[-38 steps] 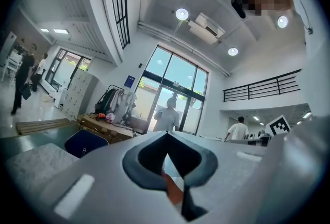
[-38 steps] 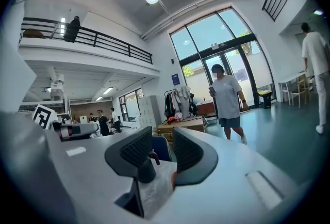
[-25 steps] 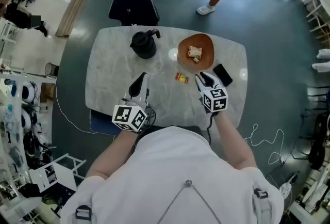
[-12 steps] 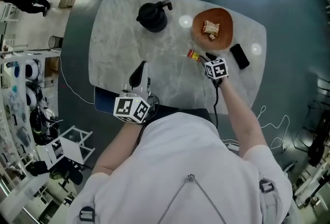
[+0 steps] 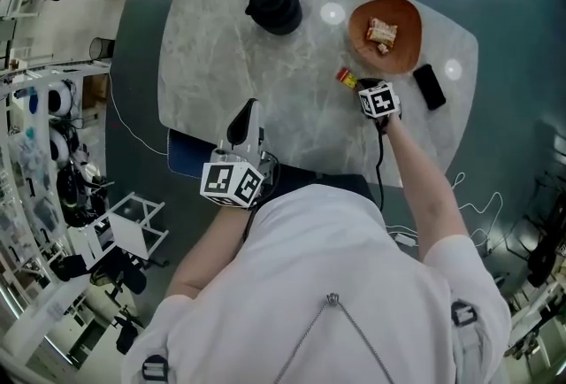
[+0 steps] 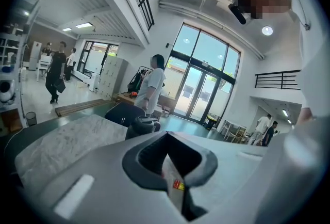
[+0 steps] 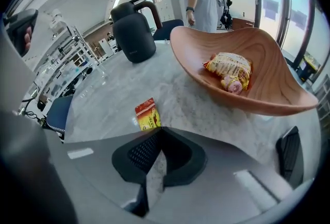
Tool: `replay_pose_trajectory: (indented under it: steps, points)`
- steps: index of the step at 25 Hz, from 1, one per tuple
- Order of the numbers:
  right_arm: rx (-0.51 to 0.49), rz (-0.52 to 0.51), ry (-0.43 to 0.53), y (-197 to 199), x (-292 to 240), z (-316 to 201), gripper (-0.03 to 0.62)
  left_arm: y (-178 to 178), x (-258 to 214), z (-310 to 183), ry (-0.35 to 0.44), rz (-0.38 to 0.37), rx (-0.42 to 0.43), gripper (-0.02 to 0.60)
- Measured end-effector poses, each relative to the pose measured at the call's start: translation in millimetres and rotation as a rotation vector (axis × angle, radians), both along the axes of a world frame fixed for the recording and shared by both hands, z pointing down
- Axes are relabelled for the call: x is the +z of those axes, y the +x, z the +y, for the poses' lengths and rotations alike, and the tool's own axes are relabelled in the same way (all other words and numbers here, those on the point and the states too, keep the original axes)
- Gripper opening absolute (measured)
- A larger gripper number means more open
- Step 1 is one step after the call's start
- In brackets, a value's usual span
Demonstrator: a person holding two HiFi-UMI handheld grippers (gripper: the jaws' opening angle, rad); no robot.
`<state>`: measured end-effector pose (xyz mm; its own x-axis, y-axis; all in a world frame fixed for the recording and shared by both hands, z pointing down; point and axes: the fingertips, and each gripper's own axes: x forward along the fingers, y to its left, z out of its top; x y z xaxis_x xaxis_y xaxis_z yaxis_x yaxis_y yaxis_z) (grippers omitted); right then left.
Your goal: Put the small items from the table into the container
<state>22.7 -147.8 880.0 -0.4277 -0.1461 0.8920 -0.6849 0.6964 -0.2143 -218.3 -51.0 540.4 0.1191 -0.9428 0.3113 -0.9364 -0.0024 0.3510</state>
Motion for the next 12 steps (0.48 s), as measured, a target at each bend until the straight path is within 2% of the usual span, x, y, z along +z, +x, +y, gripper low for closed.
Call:
replay_pose_trajectory:
  steps: [3, 6, 12]
  points:
    - [0.002, -0.026, 0.021, -7.9, -8.4, 4.8, 0.028, -2.9, -3.7, 3.2, 0.007, 0.002, -0.001, 0.003]
    - [0.036, -0.09, 0.074, -19.9, -39.8, 5.9, 0.028, -3.3, -10.1, 4.0, 0.03, -0.001, 0.012, 0.003]
    - [0.13, -0.244, 0.262, -23.7, -165.4, 3.6, 0.028, 18.6, -35.6, -0.7, 0.101, -0.003, 0.086, 0.003]
